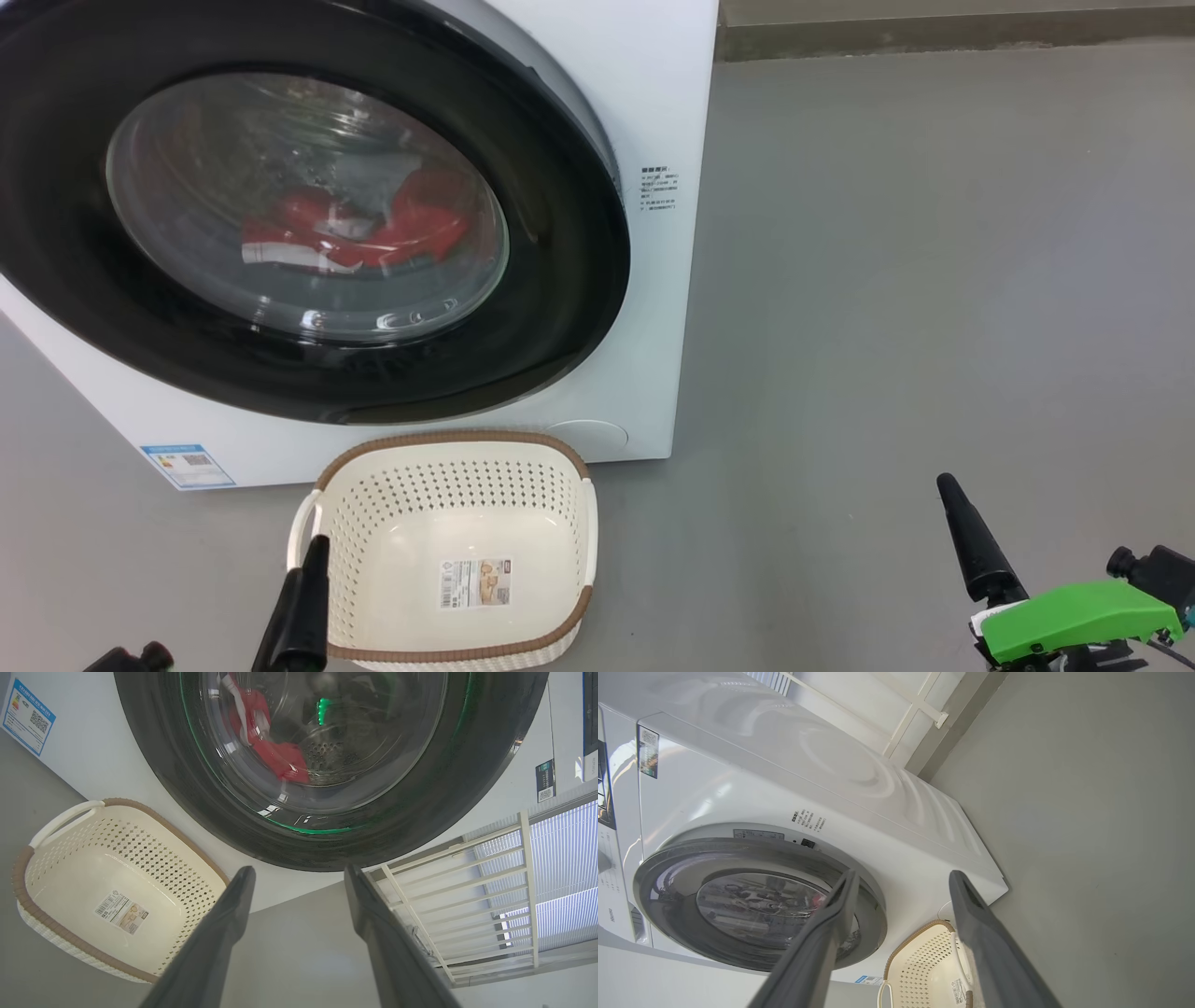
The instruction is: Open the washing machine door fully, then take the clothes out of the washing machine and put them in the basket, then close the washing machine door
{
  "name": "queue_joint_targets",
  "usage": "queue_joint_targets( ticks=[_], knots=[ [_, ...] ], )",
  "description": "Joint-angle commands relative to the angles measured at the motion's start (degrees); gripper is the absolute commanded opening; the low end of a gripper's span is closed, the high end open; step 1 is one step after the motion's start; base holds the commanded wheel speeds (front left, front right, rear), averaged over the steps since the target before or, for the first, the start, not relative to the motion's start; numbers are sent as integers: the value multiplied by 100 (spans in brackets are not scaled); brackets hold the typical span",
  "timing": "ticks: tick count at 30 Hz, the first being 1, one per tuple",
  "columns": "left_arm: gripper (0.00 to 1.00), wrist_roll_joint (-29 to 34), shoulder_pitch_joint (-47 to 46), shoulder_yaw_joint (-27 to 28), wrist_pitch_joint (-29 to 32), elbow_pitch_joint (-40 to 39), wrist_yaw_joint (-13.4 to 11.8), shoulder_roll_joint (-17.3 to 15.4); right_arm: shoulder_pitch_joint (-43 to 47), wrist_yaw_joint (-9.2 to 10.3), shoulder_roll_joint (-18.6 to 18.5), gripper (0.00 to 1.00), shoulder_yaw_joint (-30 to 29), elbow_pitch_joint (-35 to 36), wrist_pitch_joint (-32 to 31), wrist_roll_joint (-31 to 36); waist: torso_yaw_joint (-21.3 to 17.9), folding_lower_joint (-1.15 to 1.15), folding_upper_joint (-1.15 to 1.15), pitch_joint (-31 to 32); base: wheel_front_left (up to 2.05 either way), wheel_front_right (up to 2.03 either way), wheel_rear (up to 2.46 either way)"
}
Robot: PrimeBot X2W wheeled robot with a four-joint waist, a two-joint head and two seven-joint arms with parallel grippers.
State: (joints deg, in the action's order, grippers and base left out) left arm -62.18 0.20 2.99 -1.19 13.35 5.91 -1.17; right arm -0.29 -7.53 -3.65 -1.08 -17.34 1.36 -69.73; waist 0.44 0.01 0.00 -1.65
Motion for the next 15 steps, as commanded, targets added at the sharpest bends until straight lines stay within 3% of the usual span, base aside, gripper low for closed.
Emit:
queue_joint_targets(
  ticks=[1,15],
  knots=[
    [100,209,-33,48,-85,-198,-15,-92,-171,1,-113,100,72,185,65,175,1,-1,0,-3,0,0,0],
    [100,1316,45,-38,-303,-349,-155,-105,-140,2,-205,100,268,221,283,1055,14,-1,0,-7,0,0,0]
  ],
)
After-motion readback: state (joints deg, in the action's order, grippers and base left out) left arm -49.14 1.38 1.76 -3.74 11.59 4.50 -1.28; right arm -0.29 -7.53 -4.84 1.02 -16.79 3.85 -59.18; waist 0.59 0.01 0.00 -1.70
